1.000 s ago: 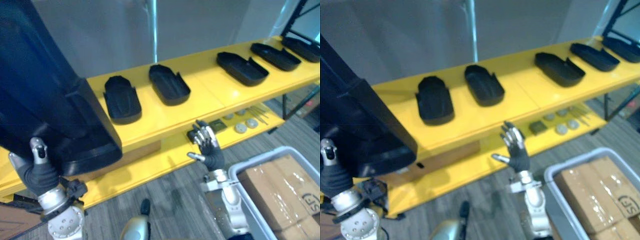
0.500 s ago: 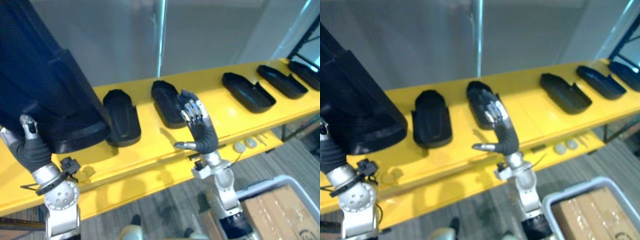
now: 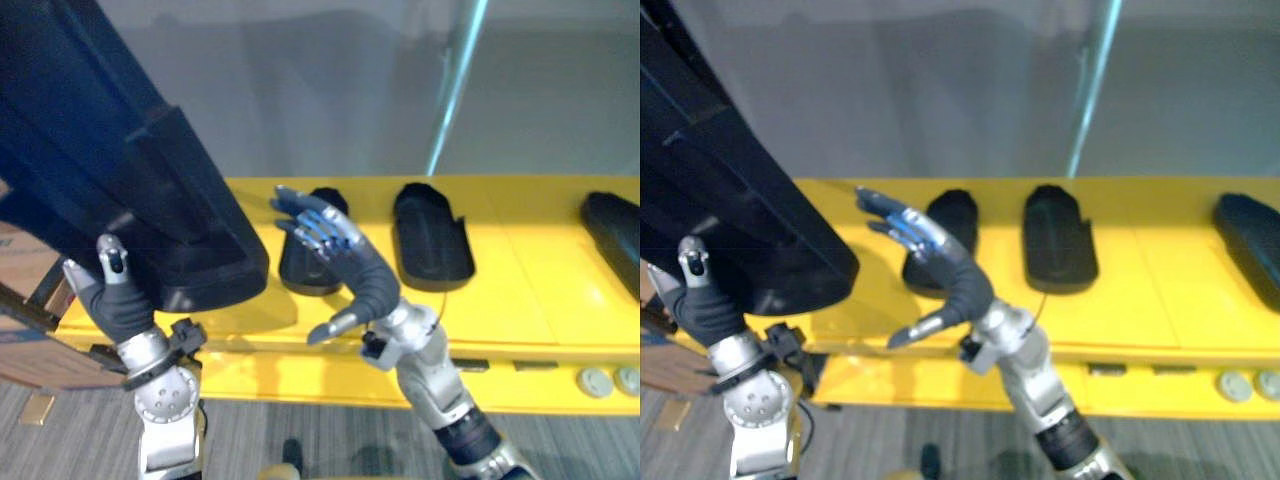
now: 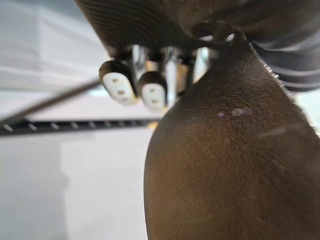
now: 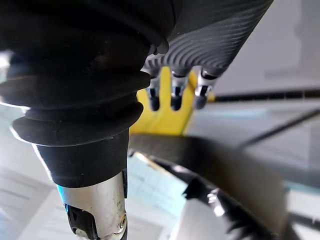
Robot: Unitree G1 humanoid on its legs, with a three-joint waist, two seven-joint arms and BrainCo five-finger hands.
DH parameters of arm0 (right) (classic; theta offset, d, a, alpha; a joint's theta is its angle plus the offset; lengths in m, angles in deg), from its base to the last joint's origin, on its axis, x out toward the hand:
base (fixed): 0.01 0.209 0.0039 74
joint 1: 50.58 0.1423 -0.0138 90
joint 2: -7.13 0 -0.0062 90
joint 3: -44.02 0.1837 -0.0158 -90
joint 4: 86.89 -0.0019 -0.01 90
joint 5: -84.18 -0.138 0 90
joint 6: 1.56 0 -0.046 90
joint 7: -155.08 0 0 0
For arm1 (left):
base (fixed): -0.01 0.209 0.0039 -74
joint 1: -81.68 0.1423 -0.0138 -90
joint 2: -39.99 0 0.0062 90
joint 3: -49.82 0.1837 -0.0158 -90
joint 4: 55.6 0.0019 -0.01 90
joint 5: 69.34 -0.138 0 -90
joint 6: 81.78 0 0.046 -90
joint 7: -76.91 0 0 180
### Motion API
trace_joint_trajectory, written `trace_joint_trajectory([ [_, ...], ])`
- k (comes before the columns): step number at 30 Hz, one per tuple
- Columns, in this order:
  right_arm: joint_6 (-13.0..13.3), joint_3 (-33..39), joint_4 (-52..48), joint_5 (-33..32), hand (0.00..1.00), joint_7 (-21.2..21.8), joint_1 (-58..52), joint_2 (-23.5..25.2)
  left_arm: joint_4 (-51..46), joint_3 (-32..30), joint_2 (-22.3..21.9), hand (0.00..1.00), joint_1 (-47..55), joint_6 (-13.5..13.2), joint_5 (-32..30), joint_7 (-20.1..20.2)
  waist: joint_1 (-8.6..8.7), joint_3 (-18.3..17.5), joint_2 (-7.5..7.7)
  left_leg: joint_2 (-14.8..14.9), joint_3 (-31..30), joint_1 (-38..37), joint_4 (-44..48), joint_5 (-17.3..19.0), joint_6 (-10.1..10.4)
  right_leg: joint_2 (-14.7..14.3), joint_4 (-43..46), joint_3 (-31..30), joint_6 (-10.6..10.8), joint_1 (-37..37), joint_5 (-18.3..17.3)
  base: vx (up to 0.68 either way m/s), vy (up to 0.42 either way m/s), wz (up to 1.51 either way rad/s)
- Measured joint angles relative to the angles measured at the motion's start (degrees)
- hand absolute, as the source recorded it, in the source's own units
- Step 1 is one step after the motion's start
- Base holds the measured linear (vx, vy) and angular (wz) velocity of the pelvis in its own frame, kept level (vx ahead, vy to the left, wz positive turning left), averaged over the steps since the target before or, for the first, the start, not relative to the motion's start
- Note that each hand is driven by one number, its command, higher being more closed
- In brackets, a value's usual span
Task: Walk over and take plastic housings, then place them on the shelf
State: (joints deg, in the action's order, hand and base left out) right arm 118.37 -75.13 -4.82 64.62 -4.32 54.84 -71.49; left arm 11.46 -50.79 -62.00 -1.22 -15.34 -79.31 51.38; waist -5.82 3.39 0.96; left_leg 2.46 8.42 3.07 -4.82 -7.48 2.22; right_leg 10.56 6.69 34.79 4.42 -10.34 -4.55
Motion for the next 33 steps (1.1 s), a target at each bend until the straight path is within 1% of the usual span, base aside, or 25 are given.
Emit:
trace_joint_trajectory([
  [2, -0.70, -1.09, 0.32, 0.53, 0.00, -1.09, -0.14, -0.07, 0.03, -0.16, 0.30, 1.00, 0.34, 0.41, 0.11, 1.60, 0.22, 0.02, -0.03, -0.85, -1.85, 0.27, -0.17, -0.11, -0.43, 0.28, 0.89, -3.21, -1.27, 0.14, -0.76, -0.04, 0.065, 0.34],
  [3, -1.01, -1.18, 0.32, 0.86, 0.00, -1.41, -0.42, -0.20, 0.18, -0.06, 0.29, 1.00, 0.35, 0.40, 0.12, 1.67, 0.33, 0.05, -0.08, -1.05, -2.57, 0.39, -0.16, -0.15, -0.50, 0.23, 0.91, -4.23, -1.61, -0.02, -0.99, -0.05, 0.040, 0.53],
  [5, -1.75, -1.19, 1.32, 1.17, 0.00, -1.91, -1.91, -0.40, 0.62, 0.28, 0.19, 1.00, 1.34, 0.26, 0.13, 2.08, 0.38, 0.20, -0.31, -1.34, -5.11, 1.23, 0.10, -1.16, -0.66, -0.61, 0.49, -6.74, -3.61, -0.58, -2.51, -0.06, -0.018, 0.56],
  [7, -2.70, -0.85, 2.21, 1.90, 0.00, -1.94, -3.27, -0.53, 0.76, -0.28, 0.18, 1.00, 3.11, 0.17, 0.23, 2.03, 0.25, 0.23, -0.36, -1.27, -6.52, 2.09, 0.13, -2.08, -0.16, -1.44, -0.22, -6.79, -3.61, -1.01, -3.72, -0.09, -0.097, 0.42],
  [8, -2.76, -0.63, 2.29, 2.30, 0.00, -1.92, -3.74, -0.71, 0.77, -0.56, 0.07, 1.00, 3.62, 0.05, 0.50, 2.10, 0.22, 0.21, -0.32, -1.23, -6.77, 2.53, 0.13, -2.46, -0.01, -1.68, -0.36, -6.82, -3.21, -0.97, -4.22, -0.14, -0.154, 0.38],
  [10, -2.78, 0.98, 2.30, 2.47, 0.00, -1.81, -4.66, -1.91, 0.80, -1.72, -0.40, 1.00, 5.21, -0.37, 0.96, 2.74, 0.22, 1.02, -0.75, -1.04, -7.05, 3.16, 0.12, -3.29, 0.16, -2.03, -0.15, -6.92, 0.61, -0.91, -6.02, -0.13, -0.125, 0.17],
  [11, -2.76, 1.78, 2.19, 2.48, 0.00, -1.79, -4.91, -2.35, 0.80, -2.04, -0.78, 1.00, 5.47, -0.56, 0.96, 3.08, 0.29, 1.23, -1.23, -0.51, -6.16, 3.05, 0.13, -2.88, 0.15, -2.15, 0.00, -6.71, 0.81, -0.96, -6.03, -0.16, -0.090, 0.06],
  [12, -2.73, 3.50, 1.53, 2.47, 0.00, -1.76, -5.29, -3.57, 0.80, -2.10, -1.36, 1.00, 5.50, -1.51, 0.96, 3.52, 0.54, 1.45, -1.87, 0.61, -3.60, 3.12, 0.13, -1.83, -0.12, -2.61, -0.27, -6.22, 0.84, -0.97, -6.01, -0.18, -0.065, 0.16],
  [13, -2.61, 5.24, 0.98, 2.44, 0.00, -1.75, -5.38, -4.75, 0.77, -1.55, -1.61, 1.00, 5.33, -2.83, 0.89, 3.67, 1.33, 1.63, -1.15, 1.26, -0.30, 3.26, 0.16, 0.12, -1.29, -1.88, -0.95, -5.06, 0.80, -0.93, -6.00, -0.15, -0.052, 0.23],
  [14, -2.57, 6.03, 0.69, 2.42, 0.00, -1.77, -5.43, -5.03, 0.75, -1.27, -1.76, 1.00, 5.14, -3.47, 0.79, 3.61, 1.82, 1.74, -0.96, 1.52, 0.89, 3.42, 0.88, 0.34, -1.83, -1.59, -0.88, -4.92, 0.81, -0.87, -5.98, -0.06, -0.020, 0.21],
  [15, -2.28, 7.31, -0.42, 2.30, 0.00, -1.85, -5.91, -5.17, 0.54, -0.26, -1.82, 1.00, 4.64, -4.01, 0.29, 3.43, 2.26, 1.41, -1.81, 2.09, 1.98, 3.69, 4.37, 0.38, -1.81, -1.46, -0.62, -4.85, 0.89, -0.61, -5.90, 0.01, 0.007, 0.19],
  [16, -1.10, 7.76, -1.10, 2.04, 0.00, -1.88, -6.74, -5.19, 0.46, 0.67, -1.97, 1.00, 3.99, -4.00, -0.55, 3.36, 3.10, 0.99, -2.48, 2.29, 2.94, 3.64, 4.96, -0.52, -0.36, -1.49, -0.12, -4.77, 1.60, -0.42, -5.49, 0.04, 0.036, 0.13],
  [17, -0.75, 7.58, -1.19, 1.93, 0.00, -1.97, -7.28, -5.09, 0.44, 0.73, -2.00, 1.00, 3.41, -3.90, -1.78, 3.33, 3.44, 0.90, -2.63, 2.03, 3.17, 3.11, 4.42, -0.93, 0.17, -1.10, 0.27, -4.83, 1.92, -0.63, -5.22, 0.04, 0.053, 0.03],
  [19, 0.11, 7.03, -1.37, 1.96, 0.00, -2.49, -8.78, -4.67, 0.41, 0.78, -1.63, 1.00, 2.17, -3.63, -2.78, 3.37, 3.69, 0.85, -2.69, 1.11, 3.53, 1.96, 2.61, -1.55, -0.08, -0.38, -0.02, -5.27, 2.48, -0.98, -4.60, 0.03, 0.058, -0.09],
  [21, 1.35, 6.60, -1.68, 3.03, 0.00, -5.01, -10.26, -4.05, 0.26, 0.75, -0.78, 1.00, 1.12, -2.67, -4.11, 3.29, 3.85, 1.40, -1.78, 0.38, 3.99, 0.87, 0.11, -2.69, -0.56, 0.09, -0.08, -5.53, 2.81, -0.81, -4.35, 0.02, 0.059, -0.04],
  [22, 1.33, 6.35, -1.68, 5.27, 0.00, -7.87, -10.51, -3.28, 0.20, 0.65, 0.35, 1.00, 1.34, -1.32, -4.17, 3.30, 3.69, 1.79, -1.10, 0.21, 4.63, 0.80, 0.09, -2.60, -0.71, 0.25, 0.00, -6.06, 2.77, -0.61, -4.23, 0.00, 0.037, -0.15],
  [23, 1.35, 6.37, -1.71, 8.02, 0.00, -10.88, -10.58, -2.47, 0.27, 0.26, 0.73, 1.00, 1.95, 0.19, -4.58, 3.30, 3.66, 1.85, -0.82, 0.00, 4.85, 0.74, -0.16, -2.39, -0.98, 0.36, 0.00, -6.72, 2.50, -0.31, -4.07, -0.01, 0.038, -0.14],
  [24, 1.36, 6.45, -1.74, 9.69, 0.00, -12.98, -10.63, -2.11, 0.35, 0.18, 0.67, 1.00, 2.19, 0.79, -4.67, 3.30, 3.69, 1.86, -0.83, -0.09, 4.91, 0.76, -0.18, -2.29, -1.10, 0.43, 0.00, -6.82, 2.34, -0.13, -3.97, -0.02, 0.029, -0.11],
  [26, 1.35, 8.26, -1.74, 13.57, 0.00, -18.73, -11.88, -0.68, 0.39, -0.55, 0.62, 1.00, 3.03, 2.69, -6.00, 3.22, 3.55, 1.97, -0.94, -0.18, 5.97, 0.84, -0.21, -1.87, -1.20, 0.55, -0.14, -7.95, 2.06, 0.46, -3.95, -0.03, 0.035, -0.12],
  [27, 1.35, 9.09, -1.76, 14.13, 0.00, -20.01, -12.53, -0.15, 0.41, -1.05, 0.61, 1.00, 3.44, 2.96, -6.45, 3.19, 3.55, 2.00, -0.98, -0.15, 6.19, 0.76, -0.21, -1.87, -1.20, 0.54, -0.22, -8.23, 1.90, 0.50, -4.04, -0.03, 0.015, -0.16],
  [29, 1.31, 14.08, -2.80, 15.11, 0.00, -23.59, -16.36, 0.50, 0.95, -3.11, 0.64, 1.00, 4.32, 4.57, -8.47, 3.16, 3.94, 2.49, -1.78, 0.01, 6.48, 0.52, -0.23, -1.92, -1.15, 0.45, -0.56, -8.63, 1.85, 0.61, -4.08, -0.05, 0.002, -0.11],
  [30, 1.30, 15.58, -3.04, 15.85, 0.00, -24.72, -17.33, 0.50, 1.38, -3.67, 0.67, 1.00, 4.32, 4.99, -8.66, 3.16, 4.17, 2.64, -2.04, 0.05, 6.59, 0.49, -0.24, -1.94, -1.12, 0.39, -0.57, -8.83, 1.83, 0.68, -4.10, -0.06, 0.008, -0.16],
  [31, 1.30, 18.56, -3.11, 16.55, 0.00, -27.01, -19.08, 0.51, 2.77, -5.33, 0.77, 1.00, 4.33, 5.64, -8.88, 3.08, 4.66, 2.92, -2.59, 0.14, 7.21, 0.46, -0.25, -2.15, -0.83, 0.23, -0.70, -9.61, 1.84, 1.04, -4.10, -0.04, 0.008, -0.27],
  [32, 1.31, 21.88, -3.13, 17.66, 0.00, -28.92, -20.81, 0.60, 4.36, -7.03, 1.53, 1.00, 4.30, 6.74, -9.03, 2.64, 5.15, 3.12, -3.29, 0.51, 7.91, 0.41, -0.25, -2.19, -0.78, 0.05, -0.76, -10.28, 1.88, 1.41, -4.07, -0.03, 0.004, -0.29],
  [33, 1.31, 23.62, -3.17, 19.00, 0.00, -30.70, -21.63, 0.71, 5.39, -7.47, 2.35, 1.00, 4.25, 7.36, -9.01, 2.14, 5.44, 3.28, -3.56, 0.65, 8.11, 0.35, -0.26, -2.24, -0.74, -0.04, -0.76, -10.65, 1.97, 1.56, -4.02, -0.02, -0.010, -0.33],
])
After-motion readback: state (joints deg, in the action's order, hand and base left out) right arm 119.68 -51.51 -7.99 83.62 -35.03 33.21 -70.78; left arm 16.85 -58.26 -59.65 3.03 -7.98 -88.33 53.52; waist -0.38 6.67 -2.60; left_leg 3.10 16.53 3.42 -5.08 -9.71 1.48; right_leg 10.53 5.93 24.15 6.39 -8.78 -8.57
